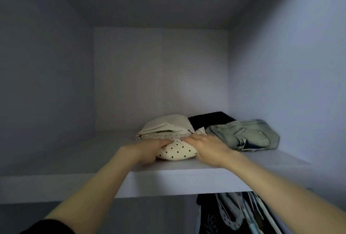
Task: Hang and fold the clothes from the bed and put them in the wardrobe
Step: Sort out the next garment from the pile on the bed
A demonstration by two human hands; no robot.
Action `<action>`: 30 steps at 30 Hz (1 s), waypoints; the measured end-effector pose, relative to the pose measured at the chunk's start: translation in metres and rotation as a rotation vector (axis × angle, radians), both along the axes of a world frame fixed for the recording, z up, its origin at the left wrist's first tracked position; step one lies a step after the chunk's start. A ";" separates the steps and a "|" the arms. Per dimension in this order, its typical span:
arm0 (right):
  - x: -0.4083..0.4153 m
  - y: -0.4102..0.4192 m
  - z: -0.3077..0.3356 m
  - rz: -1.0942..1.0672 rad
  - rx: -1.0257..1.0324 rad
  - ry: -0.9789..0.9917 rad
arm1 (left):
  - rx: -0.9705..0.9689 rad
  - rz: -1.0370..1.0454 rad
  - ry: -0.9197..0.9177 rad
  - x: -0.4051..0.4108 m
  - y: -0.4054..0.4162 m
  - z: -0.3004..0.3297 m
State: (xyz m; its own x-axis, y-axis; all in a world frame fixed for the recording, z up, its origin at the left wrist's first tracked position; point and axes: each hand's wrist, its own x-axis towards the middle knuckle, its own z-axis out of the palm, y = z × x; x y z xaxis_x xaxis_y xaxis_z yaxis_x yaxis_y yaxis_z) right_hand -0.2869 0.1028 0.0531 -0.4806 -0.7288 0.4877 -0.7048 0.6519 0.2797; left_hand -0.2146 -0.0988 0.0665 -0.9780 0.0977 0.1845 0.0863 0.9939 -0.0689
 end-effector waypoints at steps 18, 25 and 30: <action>-0.024 -0.010 0.006 -0.030 0.013 -0.416 | 0.192 0.080 -0.054 -0.029 0.007 -0.020; 0.041 0.025 -0.022 -0.061 -0.179 -0.412 | 0.369 -0.048 0.085 0.035 0.021 -0.028; 0.126 0.050 -0.078 -0.183 -0.274 -0.277 | 0.404 -0.212 0.315 0.109 0.065 -0.081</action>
